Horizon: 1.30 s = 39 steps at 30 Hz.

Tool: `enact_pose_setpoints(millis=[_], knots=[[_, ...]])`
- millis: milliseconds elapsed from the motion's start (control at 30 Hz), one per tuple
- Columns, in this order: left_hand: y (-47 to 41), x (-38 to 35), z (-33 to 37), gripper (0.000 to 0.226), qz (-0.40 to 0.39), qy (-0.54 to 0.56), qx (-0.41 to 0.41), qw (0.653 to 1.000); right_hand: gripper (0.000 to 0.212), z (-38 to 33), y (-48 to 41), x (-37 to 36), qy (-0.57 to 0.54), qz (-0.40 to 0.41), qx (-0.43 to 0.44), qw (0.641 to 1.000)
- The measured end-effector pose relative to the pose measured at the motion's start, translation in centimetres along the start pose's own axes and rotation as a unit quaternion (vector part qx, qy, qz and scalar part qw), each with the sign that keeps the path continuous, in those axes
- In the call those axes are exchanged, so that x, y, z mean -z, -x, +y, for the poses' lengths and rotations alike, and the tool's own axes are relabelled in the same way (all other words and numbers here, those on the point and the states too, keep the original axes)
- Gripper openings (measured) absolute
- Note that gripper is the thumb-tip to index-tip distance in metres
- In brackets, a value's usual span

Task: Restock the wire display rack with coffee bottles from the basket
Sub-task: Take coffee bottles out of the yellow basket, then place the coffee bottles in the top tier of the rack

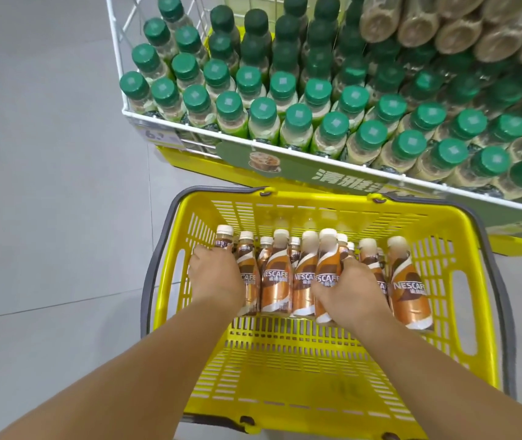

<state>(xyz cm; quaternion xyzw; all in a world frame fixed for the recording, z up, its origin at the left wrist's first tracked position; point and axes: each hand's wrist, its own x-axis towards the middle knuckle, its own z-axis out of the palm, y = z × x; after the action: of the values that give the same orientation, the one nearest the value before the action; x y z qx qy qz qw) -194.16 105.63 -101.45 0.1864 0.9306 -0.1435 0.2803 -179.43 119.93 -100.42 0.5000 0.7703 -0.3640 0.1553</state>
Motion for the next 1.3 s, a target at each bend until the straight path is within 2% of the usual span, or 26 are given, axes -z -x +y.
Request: enact_pose_setpoints(millis=[133,233,300,500,633,833,1033,1100,1200,1300], knots=[[0.5,-1.2,-0.3,0.029,0.038,0.104,-0.028,0.993,0.038,0.5,0.7,0.2,-0.016,-0.023,0.003,1.000],[1.0,-1.0,-0.9,0.011,0.063,0.193,-0.017,0.979,0.027,0.9,1.5,0.1,-0.027,-0.016,0.023,0.999],[1.3,-0.6,-1.2,0.020,0.070,0.238,-0.010,0.969,0.023,1.1,2.0,0.3,-0.032,-0.009,0.040,0.999],[2.9,1.2,-1.7,0.038,0.042,0.249,-0.061,0.966,0.024,-0.1,3.9,2.7,-0.035,0.009,0.068,0.997],[5.7,5.5,-1.7,0.029,0.077,0.317,-0.101,0.940,0.029,-2.7,6.2,6.9,-0.046,0.033,0.091,0.994],[12.4,16.4,-2.6,0.018,0.133,0.422,-0.149,0.884,0.026,-7.7,12.5,15.3,-0.108,0.073,0.116,0.985],[21.3,30.3,-4.5,0.044,0.158,0.462,-0.187,0.852,0.024,-13.5,22.2,25.7,-0.159,0.105,0.147,0.971],[24.3,35.5,-5.0,0.047,0.181,0.469,-0.197,0.842,0.024,-15.9,25.2,29.6,-0.180,0.115,0.162,0.963],[29.4,43.4,-6.0,0.040,0.205,0.489,-0.175,0.830,0.022,-20.0,30.1,35.7,-0.194,0.138,0.177,0.955],[35.1,50.8,-7.3,0.054,0.199,0.509,-0.171,0.820,0.027,-24.3,35.6,41.7,-0.202,0.164,0.171,0.950]])
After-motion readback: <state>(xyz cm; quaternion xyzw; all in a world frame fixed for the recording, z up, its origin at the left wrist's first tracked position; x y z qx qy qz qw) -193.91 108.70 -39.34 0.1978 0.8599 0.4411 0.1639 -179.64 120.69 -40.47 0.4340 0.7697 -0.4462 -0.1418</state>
